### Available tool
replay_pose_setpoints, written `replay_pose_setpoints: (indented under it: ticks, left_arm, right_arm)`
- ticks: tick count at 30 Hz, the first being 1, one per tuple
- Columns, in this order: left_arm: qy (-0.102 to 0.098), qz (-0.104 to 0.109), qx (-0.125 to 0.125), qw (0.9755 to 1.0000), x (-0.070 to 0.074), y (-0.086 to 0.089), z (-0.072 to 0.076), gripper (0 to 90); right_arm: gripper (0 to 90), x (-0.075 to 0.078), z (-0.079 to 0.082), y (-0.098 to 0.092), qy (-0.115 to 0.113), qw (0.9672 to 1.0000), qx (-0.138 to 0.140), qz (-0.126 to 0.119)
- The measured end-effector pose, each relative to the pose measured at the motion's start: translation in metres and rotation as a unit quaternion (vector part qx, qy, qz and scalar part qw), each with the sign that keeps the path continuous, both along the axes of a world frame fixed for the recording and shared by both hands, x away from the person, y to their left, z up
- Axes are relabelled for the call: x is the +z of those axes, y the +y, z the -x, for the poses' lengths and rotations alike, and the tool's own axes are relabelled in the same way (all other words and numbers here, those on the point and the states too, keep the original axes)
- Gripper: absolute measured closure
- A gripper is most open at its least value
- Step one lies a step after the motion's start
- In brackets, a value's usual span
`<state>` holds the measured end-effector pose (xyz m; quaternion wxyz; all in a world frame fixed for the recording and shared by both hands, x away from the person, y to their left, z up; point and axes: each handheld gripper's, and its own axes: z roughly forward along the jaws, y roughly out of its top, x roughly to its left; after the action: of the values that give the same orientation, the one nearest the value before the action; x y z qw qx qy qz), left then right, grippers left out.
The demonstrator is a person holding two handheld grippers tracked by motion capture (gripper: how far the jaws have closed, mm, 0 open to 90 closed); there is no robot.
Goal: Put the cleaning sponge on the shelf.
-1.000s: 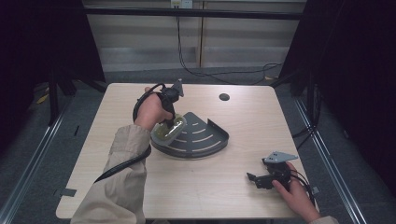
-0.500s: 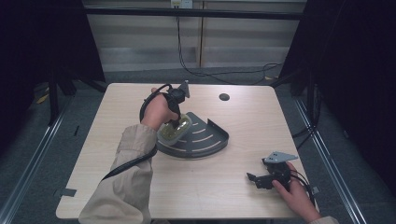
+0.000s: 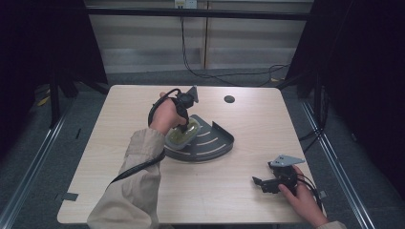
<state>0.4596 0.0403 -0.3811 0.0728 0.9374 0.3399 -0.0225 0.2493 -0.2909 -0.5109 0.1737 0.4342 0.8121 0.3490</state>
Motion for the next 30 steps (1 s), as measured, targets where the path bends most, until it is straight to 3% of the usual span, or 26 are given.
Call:
replay_pose_setpoints:
  ticks: [12,30]
  left_arm:
    - [-0.007,-0.001,-0.008,0.9999,-0.007,-0.006,-0.001,71.1]
    - [-0.009,-0.006,-0.012,0.9999,-0.019,0.002,-0.005,71.1]
  right_arm:
    - [10.5,0.0,0.0,0.0,0.0,1.0,0.0,0.0]
    - [10.5,0.0,0.0,0.0,-0.001,1.0,0.0,0.001]
